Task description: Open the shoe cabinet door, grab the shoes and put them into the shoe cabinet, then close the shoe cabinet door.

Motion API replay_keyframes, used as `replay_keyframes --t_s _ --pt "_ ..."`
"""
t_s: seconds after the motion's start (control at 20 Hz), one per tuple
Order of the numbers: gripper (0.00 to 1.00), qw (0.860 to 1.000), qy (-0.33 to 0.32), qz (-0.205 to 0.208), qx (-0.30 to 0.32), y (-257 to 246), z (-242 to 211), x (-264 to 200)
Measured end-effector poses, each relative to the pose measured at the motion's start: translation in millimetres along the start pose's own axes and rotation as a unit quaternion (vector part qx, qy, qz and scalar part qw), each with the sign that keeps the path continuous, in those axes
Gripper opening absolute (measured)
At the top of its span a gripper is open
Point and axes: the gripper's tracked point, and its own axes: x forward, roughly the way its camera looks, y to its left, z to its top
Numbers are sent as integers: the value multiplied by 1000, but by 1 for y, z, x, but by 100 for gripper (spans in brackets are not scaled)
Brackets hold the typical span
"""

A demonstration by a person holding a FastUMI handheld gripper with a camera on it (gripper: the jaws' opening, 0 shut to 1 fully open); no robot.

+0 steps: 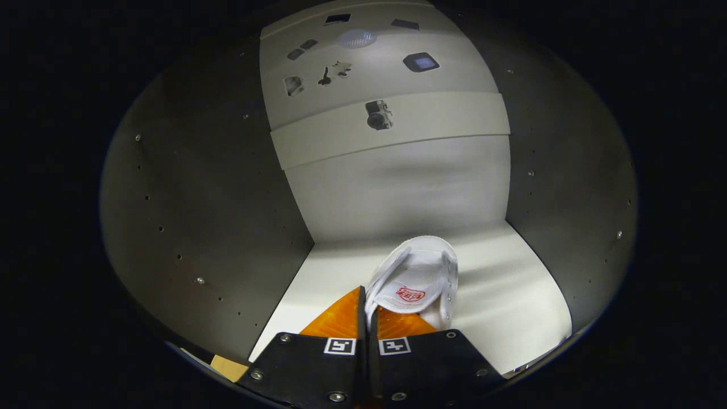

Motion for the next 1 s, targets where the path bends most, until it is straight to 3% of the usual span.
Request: replay_keyframes --t_s 0.35,0.55,0.7,1.0 --pt "3 1000 -3 -10 -3 -3 4 12" --pt "14 1000 -3 -8 11 2 6 1" --pt "41 1000 -13 -3 7 10 8 -20" --pt "68 998 -50 -8 -23 37 11 -84"
